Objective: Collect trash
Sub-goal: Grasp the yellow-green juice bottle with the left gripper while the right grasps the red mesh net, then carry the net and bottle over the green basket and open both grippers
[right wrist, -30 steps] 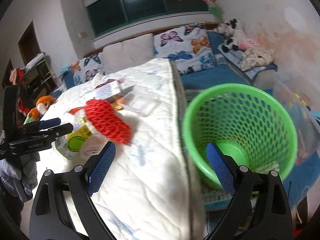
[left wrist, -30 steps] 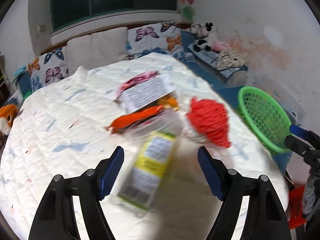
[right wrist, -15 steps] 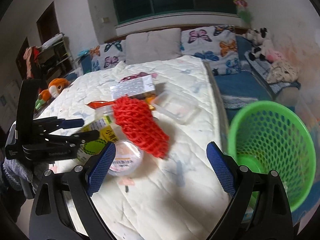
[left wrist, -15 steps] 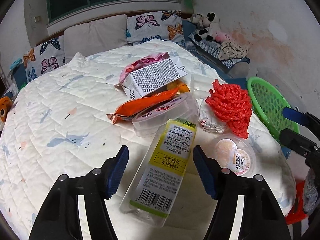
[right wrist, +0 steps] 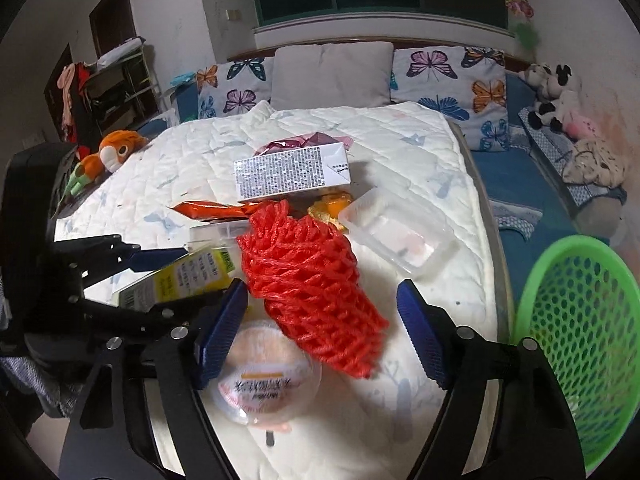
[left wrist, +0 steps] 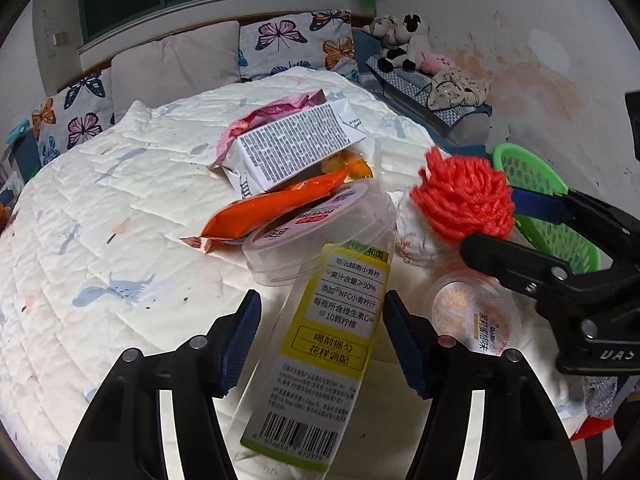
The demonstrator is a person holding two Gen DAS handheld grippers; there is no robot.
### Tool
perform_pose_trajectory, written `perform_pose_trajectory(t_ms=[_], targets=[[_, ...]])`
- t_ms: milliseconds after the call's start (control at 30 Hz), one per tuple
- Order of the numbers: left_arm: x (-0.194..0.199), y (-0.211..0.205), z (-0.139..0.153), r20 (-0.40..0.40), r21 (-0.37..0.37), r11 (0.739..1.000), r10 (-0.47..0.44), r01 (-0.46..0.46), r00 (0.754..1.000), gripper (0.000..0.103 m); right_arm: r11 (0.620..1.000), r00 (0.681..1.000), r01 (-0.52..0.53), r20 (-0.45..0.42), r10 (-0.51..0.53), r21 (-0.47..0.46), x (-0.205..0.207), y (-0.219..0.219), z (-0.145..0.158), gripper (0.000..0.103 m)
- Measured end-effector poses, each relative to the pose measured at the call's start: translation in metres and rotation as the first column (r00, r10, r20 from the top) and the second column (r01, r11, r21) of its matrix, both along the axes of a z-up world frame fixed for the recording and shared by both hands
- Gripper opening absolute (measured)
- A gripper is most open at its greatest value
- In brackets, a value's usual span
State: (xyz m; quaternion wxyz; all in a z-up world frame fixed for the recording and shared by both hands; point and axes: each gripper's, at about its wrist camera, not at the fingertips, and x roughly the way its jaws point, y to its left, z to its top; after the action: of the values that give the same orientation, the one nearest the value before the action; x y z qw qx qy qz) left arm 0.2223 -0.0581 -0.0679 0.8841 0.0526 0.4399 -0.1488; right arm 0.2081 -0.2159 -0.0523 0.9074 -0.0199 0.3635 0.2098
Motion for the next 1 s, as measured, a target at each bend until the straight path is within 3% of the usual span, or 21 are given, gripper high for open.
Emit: perform_pose_trajectory(t_ms=[200,300,467,1000], targets=[[0.002,-0.003,-0.003,-0.008,-0.017,1.0,-0.011,0.011,1.0,0.054,1.0,1.0,0.009,-0.014,-0.009,0.012,0.003,-0.005,-0.004,0.053],[-0.002,-0.002,-0.001,-0.004,-0.025,1.0,-0.012,0.012,1.0,0.049,0.999,1.0,0.016,-0.012,-0.016,0.034,0.0,-0.01,0.0,0.049],[-0.013,0.002,0.006,0.003,-0.042,0.999,-0.019,0.02,1.0,0.045,0.998,1.0,0.02,0.004,-0.02,0.059,-0.01,-0.016,0.008,0.048],[-0.069,0.018,0.027,0.009,-0.084,0.996,-0.019,0.019,1.0,0.043,0.991,0.998,0.044,0.033,-0.048,0.123,-0.047,-0.041,0.026,0.044]])
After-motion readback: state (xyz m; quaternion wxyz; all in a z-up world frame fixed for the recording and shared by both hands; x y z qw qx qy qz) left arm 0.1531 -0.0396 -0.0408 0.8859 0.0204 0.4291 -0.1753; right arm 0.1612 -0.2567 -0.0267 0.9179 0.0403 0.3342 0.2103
